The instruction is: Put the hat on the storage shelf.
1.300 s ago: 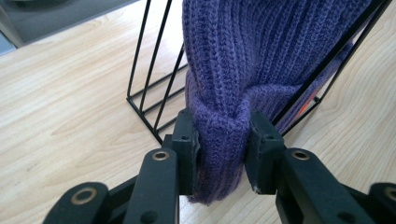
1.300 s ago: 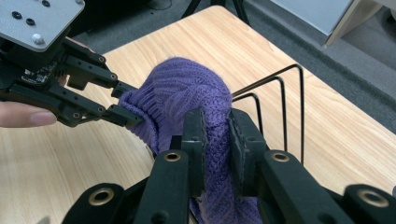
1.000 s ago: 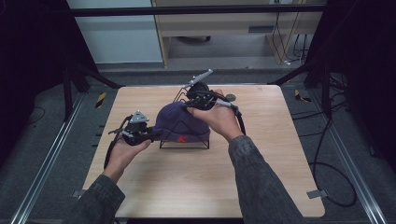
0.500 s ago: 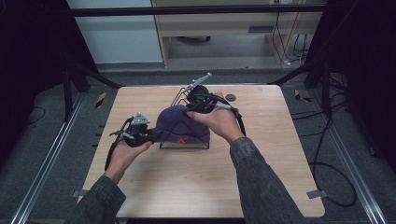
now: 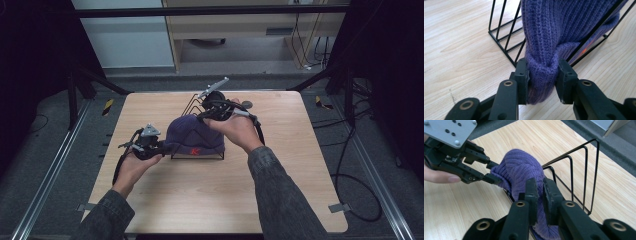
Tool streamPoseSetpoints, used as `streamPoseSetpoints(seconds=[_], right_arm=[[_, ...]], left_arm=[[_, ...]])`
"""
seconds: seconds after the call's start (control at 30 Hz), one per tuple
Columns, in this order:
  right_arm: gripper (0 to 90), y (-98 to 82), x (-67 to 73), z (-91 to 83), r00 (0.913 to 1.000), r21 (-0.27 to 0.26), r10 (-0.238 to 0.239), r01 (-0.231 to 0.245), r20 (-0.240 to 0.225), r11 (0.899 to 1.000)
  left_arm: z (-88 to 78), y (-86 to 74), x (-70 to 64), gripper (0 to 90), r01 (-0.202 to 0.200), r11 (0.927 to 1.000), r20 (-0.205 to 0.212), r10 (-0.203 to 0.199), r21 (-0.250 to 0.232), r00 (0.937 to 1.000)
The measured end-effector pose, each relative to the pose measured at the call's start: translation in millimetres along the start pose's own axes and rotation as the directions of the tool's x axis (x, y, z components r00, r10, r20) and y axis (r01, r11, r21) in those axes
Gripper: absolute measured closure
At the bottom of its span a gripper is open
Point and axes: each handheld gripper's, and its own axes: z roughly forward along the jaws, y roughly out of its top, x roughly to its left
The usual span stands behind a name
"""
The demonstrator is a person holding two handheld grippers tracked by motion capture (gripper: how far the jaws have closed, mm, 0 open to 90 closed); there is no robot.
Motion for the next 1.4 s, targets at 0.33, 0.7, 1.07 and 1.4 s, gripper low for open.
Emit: streamPoseSetpoints(seconds=[0.33,0.7,1.07,1.4], right_arm=[[81.9,-1.6,-2.5,-7.7,0.9998,-0.003,0.012,-0.012,0.019,1.0],[78.7,-9.1,-8.5,-13.3,0.999,-0.006,0.032,-0.032,0.033,0.999],[74.6,-16.9,-13.7,-21.6,0.9968,-0.015,0.052,-0.051,0.061,0.999],[64.5,-20.7,-16.0,-34.1,0.9946,-0.05,0.074,-0.07,0.073,0.996]], left_arm=[[2.4,-4.3,4.6,62.0,0.02,0.9997,-0.004,-0.02,0.011,0.9998],[-2.9,-5.5,9.1,64.2,0.036,0.9993,-0.007,-0.036,-0.005,0.9993],[-16.8,-9.8,8.7,56.2,0.044,0.9988,-0.03,-0.045,-0.018,0.9985],[-36.8,-8.6,5.0,38.7,0.057,0.9977,-0.043,-0.059,-0.036,0.9973]])
